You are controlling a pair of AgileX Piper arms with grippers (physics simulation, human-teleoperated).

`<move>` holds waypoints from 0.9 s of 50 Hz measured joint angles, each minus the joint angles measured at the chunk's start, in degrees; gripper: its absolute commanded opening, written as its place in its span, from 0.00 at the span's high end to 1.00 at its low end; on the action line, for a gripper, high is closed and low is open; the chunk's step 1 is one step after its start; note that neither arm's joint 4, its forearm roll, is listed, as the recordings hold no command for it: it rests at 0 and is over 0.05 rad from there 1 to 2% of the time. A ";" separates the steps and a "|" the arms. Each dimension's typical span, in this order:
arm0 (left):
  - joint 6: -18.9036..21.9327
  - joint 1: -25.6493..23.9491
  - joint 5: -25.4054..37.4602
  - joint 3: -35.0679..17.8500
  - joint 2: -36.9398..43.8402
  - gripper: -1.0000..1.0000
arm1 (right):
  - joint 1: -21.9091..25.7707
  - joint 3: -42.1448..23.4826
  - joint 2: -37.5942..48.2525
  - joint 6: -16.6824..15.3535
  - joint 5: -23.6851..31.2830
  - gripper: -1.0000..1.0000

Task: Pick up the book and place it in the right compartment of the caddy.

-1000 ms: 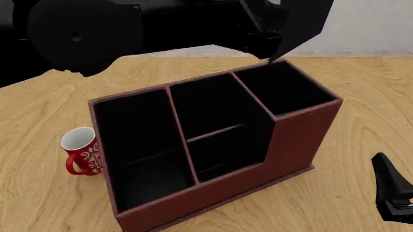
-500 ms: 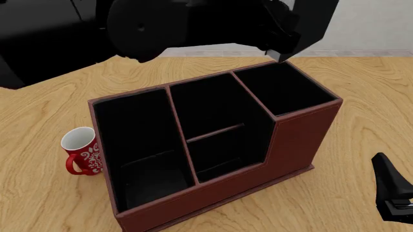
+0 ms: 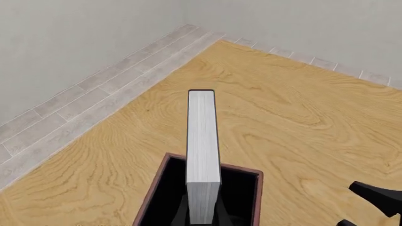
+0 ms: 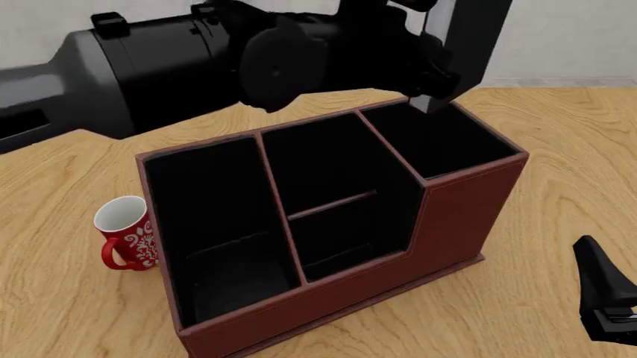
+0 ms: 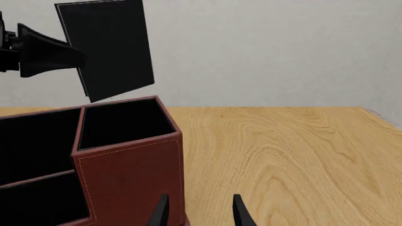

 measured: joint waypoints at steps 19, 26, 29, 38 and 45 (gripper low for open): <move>-1.74 1.06 -1.63 0.94 1.83 1.00 | 0.00 0.00 0.00 0.00 0.00 0.00; -2.32 1.20 -2.29 1.67 2.08 1.00 | 0.00 0.00 0.00 0.00 0.00 0.00; -2.58 1.26 -2.64 2.08 2.15 1.00 | 0.00 0.00 0.00 0.00 0.00 0.00; -3.34 1.52 -3.76 3.40 2.29 1.00 | 0.00 0.00 0.00 0.00 0.00 0.00; -3.94 1.71 -4.69 4.59 2.34 1.00 | 0.00 0.00 0.00 0.00 0.00 0.00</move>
